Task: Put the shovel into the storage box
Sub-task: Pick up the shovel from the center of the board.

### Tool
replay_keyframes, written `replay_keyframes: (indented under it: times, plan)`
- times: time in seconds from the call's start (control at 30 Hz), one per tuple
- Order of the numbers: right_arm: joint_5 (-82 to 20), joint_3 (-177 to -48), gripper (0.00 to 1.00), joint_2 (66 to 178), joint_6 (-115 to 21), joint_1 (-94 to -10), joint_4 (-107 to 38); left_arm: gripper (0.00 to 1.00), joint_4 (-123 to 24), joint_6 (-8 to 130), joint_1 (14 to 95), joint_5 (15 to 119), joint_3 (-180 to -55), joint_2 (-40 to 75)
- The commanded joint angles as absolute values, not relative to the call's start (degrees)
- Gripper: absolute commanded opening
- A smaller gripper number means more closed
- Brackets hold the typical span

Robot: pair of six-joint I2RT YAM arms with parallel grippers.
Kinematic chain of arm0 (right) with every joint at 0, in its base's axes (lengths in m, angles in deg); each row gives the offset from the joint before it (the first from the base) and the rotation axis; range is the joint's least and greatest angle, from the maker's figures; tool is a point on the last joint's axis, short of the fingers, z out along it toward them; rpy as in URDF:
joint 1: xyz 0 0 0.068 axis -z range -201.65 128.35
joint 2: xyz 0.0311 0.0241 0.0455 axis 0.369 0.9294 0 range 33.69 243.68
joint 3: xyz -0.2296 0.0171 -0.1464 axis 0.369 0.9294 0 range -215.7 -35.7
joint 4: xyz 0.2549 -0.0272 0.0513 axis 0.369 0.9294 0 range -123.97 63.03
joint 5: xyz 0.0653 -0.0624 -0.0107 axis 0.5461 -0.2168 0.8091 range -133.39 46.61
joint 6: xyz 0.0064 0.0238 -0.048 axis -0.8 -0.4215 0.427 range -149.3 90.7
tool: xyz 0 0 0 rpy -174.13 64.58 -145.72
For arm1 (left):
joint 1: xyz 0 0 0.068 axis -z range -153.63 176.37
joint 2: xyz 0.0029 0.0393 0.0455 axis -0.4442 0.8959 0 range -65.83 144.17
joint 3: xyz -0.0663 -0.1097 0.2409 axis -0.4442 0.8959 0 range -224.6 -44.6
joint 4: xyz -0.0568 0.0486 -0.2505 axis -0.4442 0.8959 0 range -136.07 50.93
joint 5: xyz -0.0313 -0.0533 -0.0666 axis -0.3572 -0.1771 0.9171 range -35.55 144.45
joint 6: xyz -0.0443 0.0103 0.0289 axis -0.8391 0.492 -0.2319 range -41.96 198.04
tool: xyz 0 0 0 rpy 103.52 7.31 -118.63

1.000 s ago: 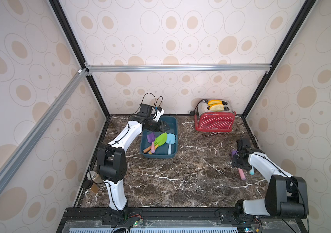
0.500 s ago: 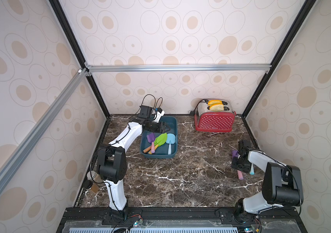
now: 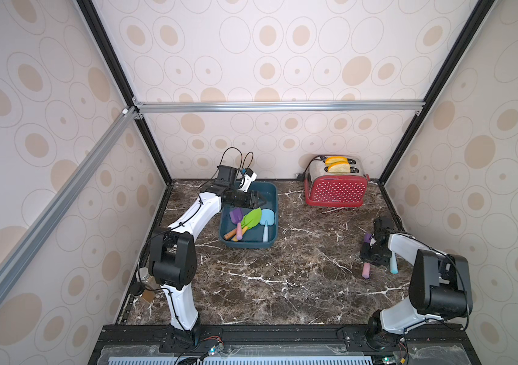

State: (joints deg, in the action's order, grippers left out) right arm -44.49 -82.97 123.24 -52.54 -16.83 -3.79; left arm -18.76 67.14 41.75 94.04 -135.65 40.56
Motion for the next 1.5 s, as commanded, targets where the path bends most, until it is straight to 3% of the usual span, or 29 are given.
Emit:
replay_keyframes:
  times: [0.0, 0.23, 0.47, 0.7, 1.47]
  plan:
    - [-39.0, -81.8, 0.00, 124.6, -51.9, -17.0, -3.3, 0.62, -20.6, 65.6, 41.6, 95.1, -134.9, 38.8]
    - [-39.1, -84.3, 0.00, 119.1, -50.2, -28.0, -0.1, 0.68, -26.9, 60.7, 41.7, 100.4, -131.3, 38.8]
    - [-40.4, -90.4, 0.00, 113.0, -49.5, -43.0, 2.3, 0.73, -47.5, 45.7, 41.8, 110.5, -123.6, 40.4]
    - [-42.3, -97.5, 0.00, 112.7, -47.9, -51.6, 4.8, 0.76, -61.2, 35.5, 43.5, 111.6, -118.2, 42.2]
    - [-47.8, -108.9, 0.00, 120.3, -44.5, -61.1, 6.0, 0.66, -63.4, 32.8, 53.5, 106.4, -117.4, 39.2]
